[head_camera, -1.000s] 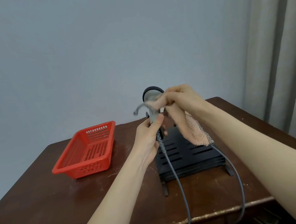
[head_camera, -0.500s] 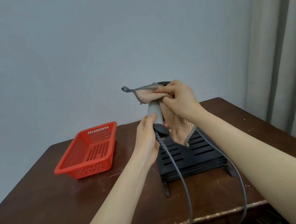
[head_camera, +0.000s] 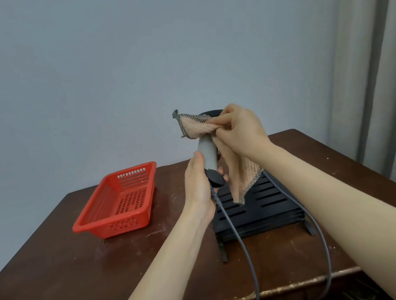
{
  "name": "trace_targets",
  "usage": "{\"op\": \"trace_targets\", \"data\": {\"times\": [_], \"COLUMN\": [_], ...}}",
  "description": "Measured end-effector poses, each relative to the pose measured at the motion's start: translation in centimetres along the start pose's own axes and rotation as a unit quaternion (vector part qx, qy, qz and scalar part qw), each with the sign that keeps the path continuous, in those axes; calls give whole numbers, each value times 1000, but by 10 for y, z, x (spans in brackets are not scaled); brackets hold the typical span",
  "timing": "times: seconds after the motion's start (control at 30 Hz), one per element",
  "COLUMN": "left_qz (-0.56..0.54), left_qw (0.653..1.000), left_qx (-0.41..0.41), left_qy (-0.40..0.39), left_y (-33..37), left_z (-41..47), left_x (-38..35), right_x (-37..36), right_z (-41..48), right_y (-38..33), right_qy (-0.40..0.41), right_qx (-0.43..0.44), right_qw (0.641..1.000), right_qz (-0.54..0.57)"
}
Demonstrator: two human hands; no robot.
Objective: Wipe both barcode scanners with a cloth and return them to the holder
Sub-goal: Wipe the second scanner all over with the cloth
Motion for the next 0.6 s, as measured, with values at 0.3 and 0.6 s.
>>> {"op": "trace_targets", "data": {"times": [0.3,0.6], "left_qz": [-17,-43], "left_qw": [999,997], "left_qx": [-14,17], "left_qy": [35,56], "left_y": [8,7], "left_z": [6,-1], "left_x": [-2,1], "right_x": [-4,-5], "right_z": [-13,-8], "right_y": [-6,-2], "right_qy": [-147,-130], "right_qx": [-2,-29], "right_qw": [977,984], "right_qz": [152,116]}}
Point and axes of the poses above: each hand's wrist, its own z-axis towards the middle knuckle, its own x-axis out of the back of the hand, y = z × x, the point moved 2 cm from there along z, towards the middle knuckle, and after that the axes turned 6 degrees about -z, right-handed, at the moved point
